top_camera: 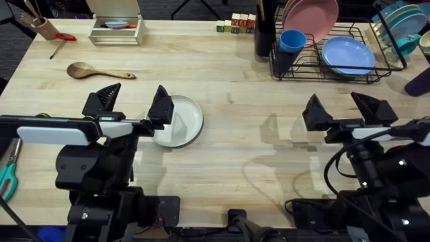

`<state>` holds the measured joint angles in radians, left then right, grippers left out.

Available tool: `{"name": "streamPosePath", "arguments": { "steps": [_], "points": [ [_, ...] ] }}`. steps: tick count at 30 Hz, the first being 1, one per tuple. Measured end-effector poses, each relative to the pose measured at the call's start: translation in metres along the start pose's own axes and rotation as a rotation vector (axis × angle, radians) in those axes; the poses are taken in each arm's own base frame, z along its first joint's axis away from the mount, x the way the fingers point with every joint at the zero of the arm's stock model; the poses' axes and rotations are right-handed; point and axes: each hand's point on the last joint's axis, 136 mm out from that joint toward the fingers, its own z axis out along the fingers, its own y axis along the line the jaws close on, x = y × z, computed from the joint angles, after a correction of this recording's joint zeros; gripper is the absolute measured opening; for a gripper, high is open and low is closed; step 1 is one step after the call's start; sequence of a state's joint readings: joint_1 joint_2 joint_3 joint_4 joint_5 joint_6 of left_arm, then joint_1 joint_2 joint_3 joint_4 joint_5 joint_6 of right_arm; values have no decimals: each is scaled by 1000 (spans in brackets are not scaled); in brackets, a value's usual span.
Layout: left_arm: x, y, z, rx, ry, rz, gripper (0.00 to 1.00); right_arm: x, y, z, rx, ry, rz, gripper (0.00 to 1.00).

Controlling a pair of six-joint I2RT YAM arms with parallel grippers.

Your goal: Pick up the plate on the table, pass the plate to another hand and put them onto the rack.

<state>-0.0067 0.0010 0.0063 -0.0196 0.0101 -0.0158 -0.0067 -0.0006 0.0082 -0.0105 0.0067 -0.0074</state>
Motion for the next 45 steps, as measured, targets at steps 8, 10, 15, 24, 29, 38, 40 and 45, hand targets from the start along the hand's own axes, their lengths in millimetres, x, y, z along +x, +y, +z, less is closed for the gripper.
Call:
{"name": "streamPosePath", "arguments": {
  "steps": [8, 10, 15, 24, 29, 38, 40, 45],
  "points": [
    [0, 0, 0, 0, 2, 0, 994, 4, 0, 0, 0, 18, 0, 995],
    [0, 0, 0, 0, 2, 0, 993, 4, 0, 0, 1, 18, 0, 995],
    [0, 1, 0, -8, 1, 0, 993, 4, -1, 0, 7, 18, -4, 995],
    [15, 3, -3, -17, 86, -32, 993, 6, -1, -6, 4, 81, -7, 995],
    [-1, 2, -14, -20, 133, -46, 993, 4, -1, -19, 5, 199, -4, 995],
    [-57, 1, -34, -22, 170, -47, 993, -74, -1, -26, 4, 219, -14, 994],
    [-67, 1, -34, -23, 195, -49, 993, -89, -1, -22, 3, 225, -19, 994],
    [-90, 1, -29, -26, 282, -50, 993, -115, -2, -10, 1, 274, -24, 995]
  ]
}}
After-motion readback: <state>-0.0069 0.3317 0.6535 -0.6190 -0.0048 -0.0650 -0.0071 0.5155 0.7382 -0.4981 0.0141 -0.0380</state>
